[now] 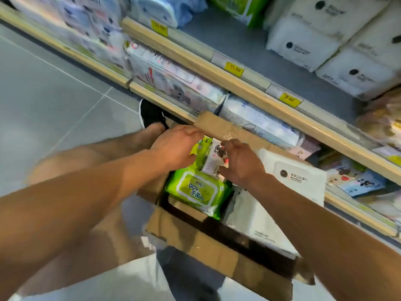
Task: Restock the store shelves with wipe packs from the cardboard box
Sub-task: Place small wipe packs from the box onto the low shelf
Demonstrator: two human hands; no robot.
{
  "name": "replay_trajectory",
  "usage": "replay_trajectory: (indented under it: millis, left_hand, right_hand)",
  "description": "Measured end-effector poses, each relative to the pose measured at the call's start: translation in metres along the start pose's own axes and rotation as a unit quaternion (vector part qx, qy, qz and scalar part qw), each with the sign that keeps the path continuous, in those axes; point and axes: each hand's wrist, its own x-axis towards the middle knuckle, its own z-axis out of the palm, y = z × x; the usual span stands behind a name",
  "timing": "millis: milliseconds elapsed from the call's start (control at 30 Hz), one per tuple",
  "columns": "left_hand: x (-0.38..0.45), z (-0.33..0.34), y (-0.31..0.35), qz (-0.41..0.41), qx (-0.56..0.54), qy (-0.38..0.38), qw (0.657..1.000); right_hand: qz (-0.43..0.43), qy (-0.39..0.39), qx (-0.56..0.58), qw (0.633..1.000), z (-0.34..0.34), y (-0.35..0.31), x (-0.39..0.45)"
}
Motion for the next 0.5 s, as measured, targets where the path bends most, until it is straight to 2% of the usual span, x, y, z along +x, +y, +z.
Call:
replay_trajectory:
  millis: [200,367,500]
  left_hand:
    - [0.030,0.035,-0.024,-0.018,0.016,-0.054,0.998]
    - [0.049,0.059,-0.033,-0.019,0.029,-0.055,0.998]
    - [0.051,0.071,-0.036,-0.018,0.040,-0.056,0.997]
  right_hand:
    - [0.058,-0.022,-0.023,0.998,0.026,0.003,0.031]
    - [0.074,-0.047,-0.046,0.995,0.041,0.005,0.044]
    - [0.082,-0.020,-0.076,0.994,0.054,0.002,0.048]
